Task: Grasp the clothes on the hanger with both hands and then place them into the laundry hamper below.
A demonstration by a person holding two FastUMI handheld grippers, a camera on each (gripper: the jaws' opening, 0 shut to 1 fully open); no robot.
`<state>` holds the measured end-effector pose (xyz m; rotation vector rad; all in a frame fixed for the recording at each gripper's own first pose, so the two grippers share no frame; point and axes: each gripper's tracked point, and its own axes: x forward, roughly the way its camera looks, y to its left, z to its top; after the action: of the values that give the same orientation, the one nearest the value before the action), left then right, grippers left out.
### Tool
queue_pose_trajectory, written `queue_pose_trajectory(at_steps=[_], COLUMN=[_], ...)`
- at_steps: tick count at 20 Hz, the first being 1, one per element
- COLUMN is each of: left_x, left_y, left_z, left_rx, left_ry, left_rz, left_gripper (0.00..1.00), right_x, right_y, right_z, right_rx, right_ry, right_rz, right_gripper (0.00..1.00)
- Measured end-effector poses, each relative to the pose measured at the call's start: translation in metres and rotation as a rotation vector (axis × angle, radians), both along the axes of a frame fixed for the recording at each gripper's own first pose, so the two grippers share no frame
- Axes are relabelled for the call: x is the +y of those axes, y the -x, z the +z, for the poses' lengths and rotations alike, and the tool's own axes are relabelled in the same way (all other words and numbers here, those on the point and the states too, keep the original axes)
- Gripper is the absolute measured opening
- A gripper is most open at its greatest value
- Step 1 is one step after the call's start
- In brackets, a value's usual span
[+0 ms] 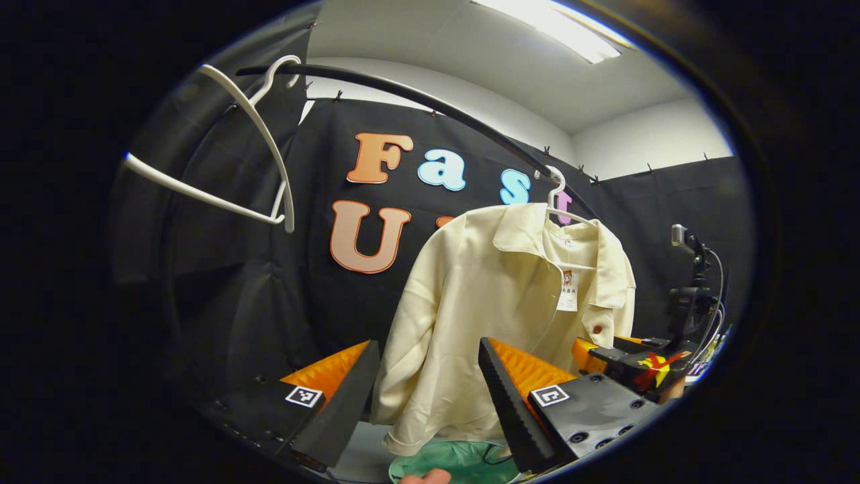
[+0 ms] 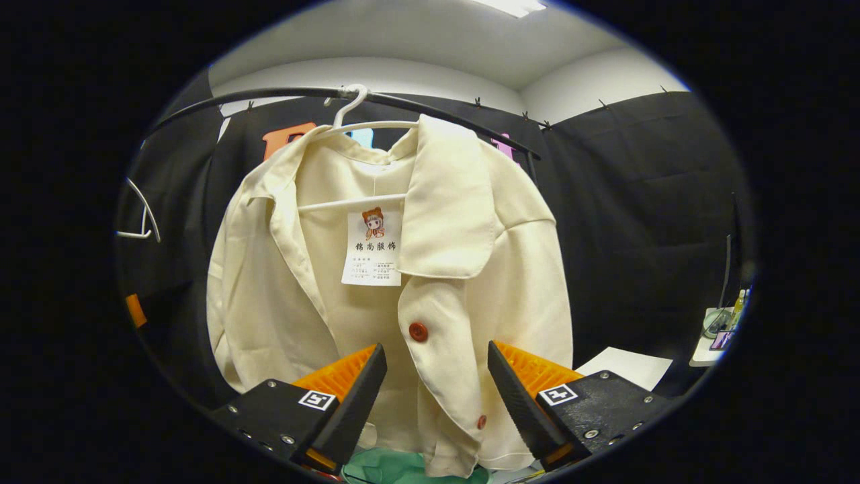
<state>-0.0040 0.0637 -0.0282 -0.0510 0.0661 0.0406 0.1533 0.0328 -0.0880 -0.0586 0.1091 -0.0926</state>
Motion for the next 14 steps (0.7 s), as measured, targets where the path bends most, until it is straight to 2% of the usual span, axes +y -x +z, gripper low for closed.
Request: queue_pose_trajectory(at_steps=[3, 6, 8, 10, 11, 12, 13, 14], left_x=[0.008, 0.008, 0.004, -0.006, -0.014, -0.024, -0.035, -0.045], left_y=[-0.002, -0.007, -0.012, -0.018, -0.022, -0.028, -0.033, -0.038], left_z=[0.000, 0.002, 0.004, 0.005, 0.005, 0.003, 0.000, -0.003], left_rx=[-0.010, -0.038, -0.049, -0.062, -0.067, -0.069, -0.065, -0.060], left_ry=[0.013, 0.028, 0.018, 0.008, 0.012, 0.020, 0.031, 0.042], left_rz=[0.003, -0.009, -0.025, -0.049, -0.071, -0.096, -0.120, -0.145], left_gripper=[0.97, 0.97, 0.97, 0.97, 0.97, 0.97, 1.00, 0.97], right_x=[-0.015, -0.032, -0.044, -0.051, -0.048, -0.043, -0.042, -0.039], right_y=[-0.018, -0.031, -0.032, -0.027, -0.023, -0.020, -0.017, -0.013], right_z=[-0.006, -0.006, -0.004, 0.000, 0.000, 0.001, 0.005, 0.009], right_rx=[0.002, 0.000, -0.004, -0.002, 0.003, 0.007, 0.005, 0.000], right_ry=[0.013, 0.033, 0.047, 0.048, 0.039, 0.032, 0.030, 0.034], right_rz=[-0.077, -0.115, -0.136, -0.132, -0.104, -0.073, -0.048, -0.019], right_gripper=[0.94, 0.94, 0.87, 0.59, 0.31, 0.29, 0.17, 0.14])
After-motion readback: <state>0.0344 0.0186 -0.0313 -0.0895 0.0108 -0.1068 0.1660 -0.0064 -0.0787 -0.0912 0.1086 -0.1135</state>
